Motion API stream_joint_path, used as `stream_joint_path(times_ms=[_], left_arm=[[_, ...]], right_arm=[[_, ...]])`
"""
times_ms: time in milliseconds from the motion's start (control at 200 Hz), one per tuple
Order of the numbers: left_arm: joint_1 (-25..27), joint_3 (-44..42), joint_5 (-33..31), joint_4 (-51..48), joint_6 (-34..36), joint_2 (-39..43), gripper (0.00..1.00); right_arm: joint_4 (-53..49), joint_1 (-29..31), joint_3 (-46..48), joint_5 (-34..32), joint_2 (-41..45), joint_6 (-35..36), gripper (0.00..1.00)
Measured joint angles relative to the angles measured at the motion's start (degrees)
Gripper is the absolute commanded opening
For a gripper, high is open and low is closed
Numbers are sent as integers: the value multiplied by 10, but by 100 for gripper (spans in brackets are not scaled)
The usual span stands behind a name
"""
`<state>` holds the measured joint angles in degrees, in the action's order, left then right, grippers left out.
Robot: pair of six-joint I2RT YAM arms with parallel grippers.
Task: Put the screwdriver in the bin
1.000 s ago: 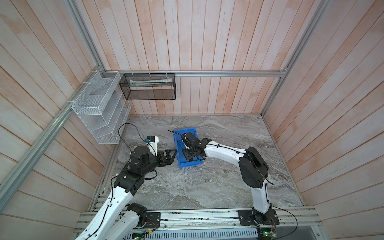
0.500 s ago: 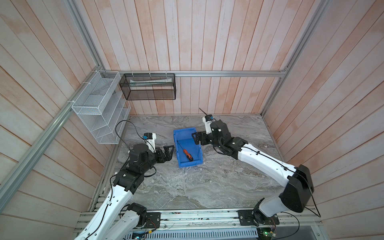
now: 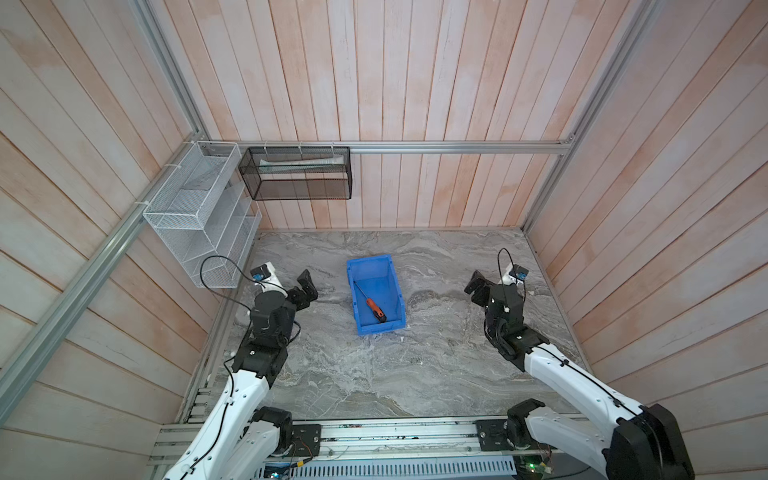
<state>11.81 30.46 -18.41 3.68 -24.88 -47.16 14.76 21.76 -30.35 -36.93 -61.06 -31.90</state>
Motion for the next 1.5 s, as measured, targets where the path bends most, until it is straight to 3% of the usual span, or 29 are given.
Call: stream_joint_path(times_ms=[230,470,925,1155,1320,1500], left_arm=[[-5,-129,-151,163,53,-68,100],[-63,-141,-183,305,88,-230,100],[-94,-149,-91,517,149,-341,100],[-96,-132,-3,536,196,-384,100],[-96,-155,43,606,220,-410,100],[-95,-156,69,624,234,-413,100]], right_arm=[[62,-12,71,-165,-53,12,99],[221,-12,99,-237,-105,104,99],[448,-12,157,-250,-195,226,99],[543,-4,163,-256,-228,286,99],[657,5,196,-275,-258,342,99],[750,22,208,-286,-349,425,98]])
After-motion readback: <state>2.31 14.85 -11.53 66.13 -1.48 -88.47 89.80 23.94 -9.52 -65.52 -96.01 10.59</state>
